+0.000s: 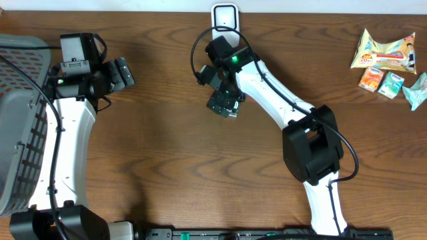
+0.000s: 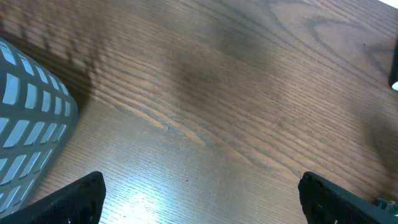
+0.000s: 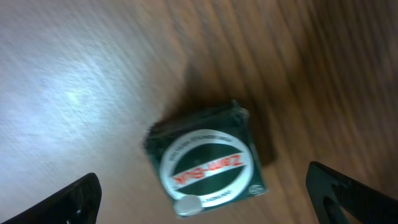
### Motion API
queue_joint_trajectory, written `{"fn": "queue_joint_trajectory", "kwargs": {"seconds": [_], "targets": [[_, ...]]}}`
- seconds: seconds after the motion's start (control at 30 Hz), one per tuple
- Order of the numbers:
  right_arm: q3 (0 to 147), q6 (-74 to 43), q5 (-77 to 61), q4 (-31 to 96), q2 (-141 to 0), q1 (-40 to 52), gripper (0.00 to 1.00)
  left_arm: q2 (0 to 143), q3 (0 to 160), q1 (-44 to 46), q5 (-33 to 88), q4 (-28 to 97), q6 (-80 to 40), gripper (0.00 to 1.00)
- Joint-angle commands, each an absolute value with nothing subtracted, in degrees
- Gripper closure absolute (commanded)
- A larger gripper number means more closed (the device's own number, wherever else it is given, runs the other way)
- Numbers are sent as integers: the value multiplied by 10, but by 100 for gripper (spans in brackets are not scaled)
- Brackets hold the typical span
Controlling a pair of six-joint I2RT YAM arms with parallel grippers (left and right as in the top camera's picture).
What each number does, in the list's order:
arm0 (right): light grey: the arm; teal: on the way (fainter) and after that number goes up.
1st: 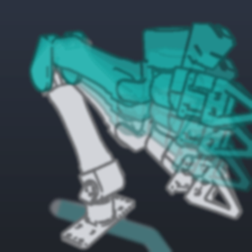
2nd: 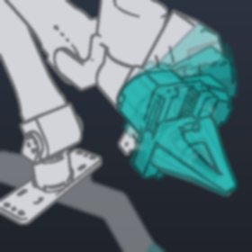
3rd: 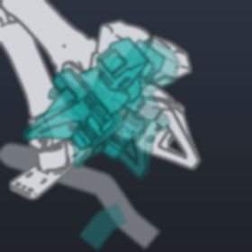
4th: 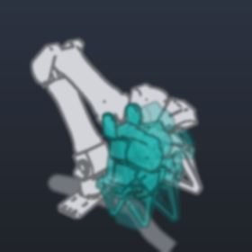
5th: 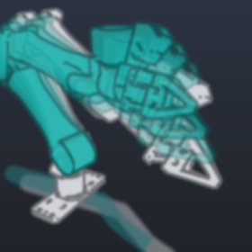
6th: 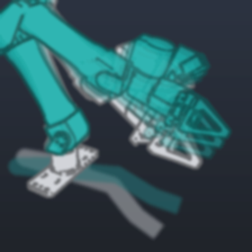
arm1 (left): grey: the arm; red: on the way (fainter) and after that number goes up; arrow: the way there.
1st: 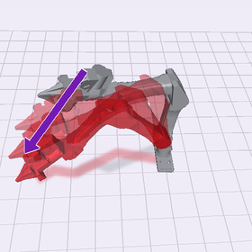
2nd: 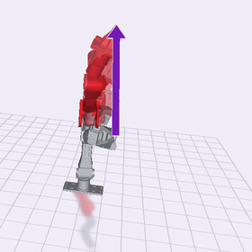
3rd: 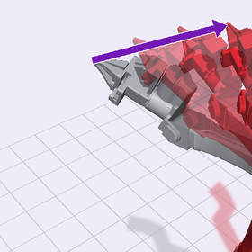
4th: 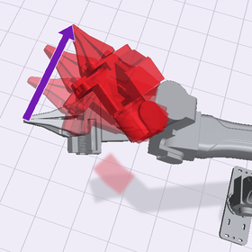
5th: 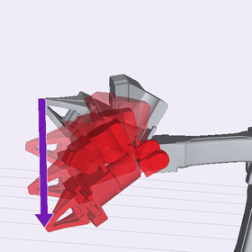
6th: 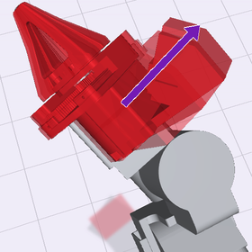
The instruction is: Scan the item barcode
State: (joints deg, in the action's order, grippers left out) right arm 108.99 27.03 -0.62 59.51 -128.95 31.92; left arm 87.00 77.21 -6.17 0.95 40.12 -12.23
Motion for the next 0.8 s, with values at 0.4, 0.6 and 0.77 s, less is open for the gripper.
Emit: {"fn": "queue_joint_trajectory", "kwargs": {"seconds": [0.4,0.6,0.77], "targets": [[984,346,9,480,-1286,310,1,873,769,-64,6,403,-127,2],[960,310,9,462,-1286,310,1,873,769,-64,6,403,-127,2],[964,183,9,457,-1286,311,12,873,769,-64,6,403,-127,3]]}}
